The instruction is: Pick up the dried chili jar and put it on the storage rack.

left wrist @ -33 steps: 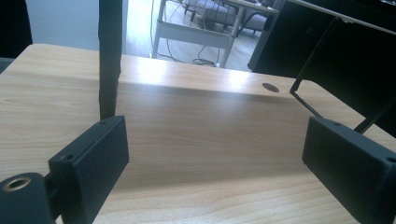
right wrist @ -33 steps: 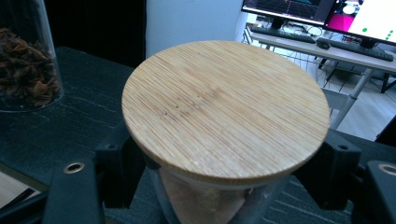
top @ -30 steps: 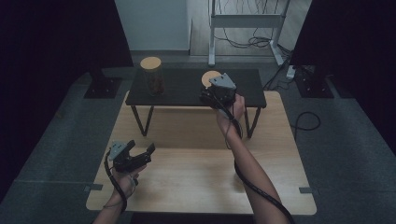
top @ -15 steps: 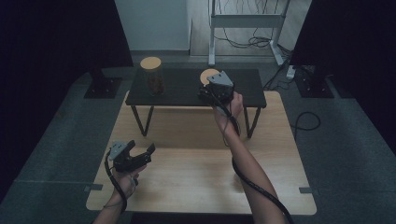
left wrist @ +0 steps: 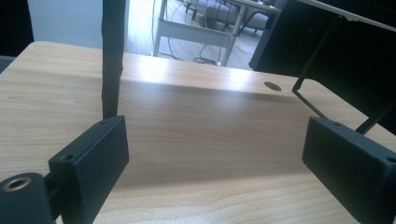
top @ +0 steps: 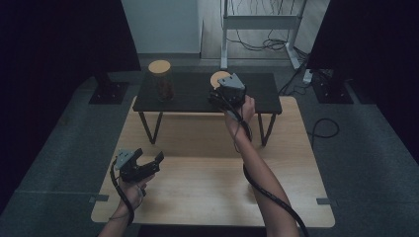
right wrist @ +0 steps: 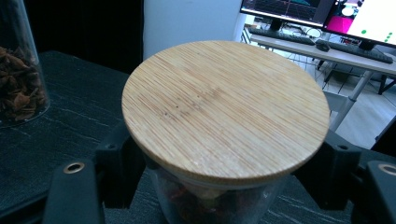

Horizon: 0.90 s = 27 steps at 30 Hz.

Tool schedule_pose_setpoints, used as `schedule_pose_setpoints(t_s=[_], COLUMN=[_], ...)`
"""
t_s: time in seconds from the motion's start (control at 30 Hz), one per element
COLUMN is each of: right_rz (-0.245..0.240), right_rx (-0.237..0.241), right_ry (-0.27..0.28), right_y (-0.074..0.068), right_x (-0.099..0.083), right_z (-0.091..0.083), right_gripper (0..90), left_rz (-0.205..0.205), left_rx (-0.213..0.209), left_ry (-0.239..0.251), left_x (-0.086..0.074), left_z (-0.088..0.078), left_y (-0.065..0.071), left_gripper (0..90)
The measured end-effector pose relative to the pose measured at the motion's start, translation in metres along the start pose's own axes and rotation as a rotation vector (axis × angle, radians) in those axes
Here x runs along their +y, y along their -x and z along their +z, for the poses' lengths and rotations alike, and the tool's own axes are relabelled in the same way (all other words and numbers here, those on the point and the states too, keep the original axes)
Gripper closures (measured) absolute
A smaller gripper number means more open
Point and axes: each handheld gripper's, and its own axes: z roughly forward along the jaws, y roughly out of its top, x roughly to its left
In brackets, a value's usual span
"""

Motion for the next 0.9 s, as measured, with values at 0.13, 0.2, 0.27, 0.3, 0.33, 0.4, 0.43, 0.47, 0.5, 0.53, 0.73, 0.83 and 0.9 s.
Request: schedule_pose_setpoints(t_s=[0.13, 0.2, 0.27, 0.3, 0.33, 0.4, 0.43, 0.47, 0.5, 0.53, 0.73, 0.83, 0.9], right_rz=[0.007, 0.010, 0.017, 0.017, 0.019, 0.020, 0.024, 0.025, 0.025, 0.026, 0.034, 0.052, 0.061], right_rx=[-0.002, -0.003, -0.002, -0.002, -0.004, -0.003, -0.002, -0.002, -0.001, -0.002, -0.002, 0.001, 0.003], right_ry=[-0.007, -0.010, -0.010, -0.010, -0.010, -0.011, -0.008, -0.008, -0.009, -0.009, -0.006, -0.006, -0.006], right_y=[0.000, 0.000, 0.001, 0.001, 0.002, 0.002, 0.003, 0.003, 0.003, 0.003, 0.004, 0.006, 0.007], right_x=[-0.002, -0.003, -0.004, -0.004, -0.004, -0.004, -0.005, -0.005, -0.005, -0.005, -0.006, -0.007, -0.007], right_z=[0.003, 0.004, 0.006, 0.006, 0.006, 0.007, 0.007, 0.007, 0.007, 0.008, 0.009, 0.010, 0.011], right_gripper=[25.6, 25.6, 25.6, 25.6, 25.6, 25.6, 25.6, 25.6, 25.6, 25.6, 25.5, 25.5, 25.5], left_rz=[0.000, -0.001, -0.001, -0.001, -0.005, -0.005, -0.005, -0.005, -0.004, -0.002, -0.005, -0.006, -0.008], left_rx=[0.001, 0.001, 0.002, 0.002, 0.004, 0.004, 0.004, 0.004, 0.003, 0.003, 0.003, 0.005, 0.005], left_ry=[-0.001, -0.004, -0.005, -0.005, -0.004, -0.003, -0.004, -0.004, -0.004, -0.006, -0.005, -0.006, -0.005], left_x=[0.000, 0.000, 0.000, 0.000, -0.001, -0.001, -0.001, -0.001, -0.001, -0.001, -0.001, -0.001, -0.001], left_z=[0.000, 0.001, 0.001, 0.001, 0.001, 0.001, 0.001, 0.001, 0.001, 0.001, 0.001, 0.001, 0.001], left_y=[0.000, 0.000, 0.000, -0.001, -0.001, -0.001, -0.001, -0.001, -0.001, 0.000, -0.001, -0.001, -0.002], left_gripper=[6.8, 6.8, 6.8, 6.8, 6.8, 6.8, 6.8, 6.8, 6.8, 6.8, 6.8, 6.8, 6.8])
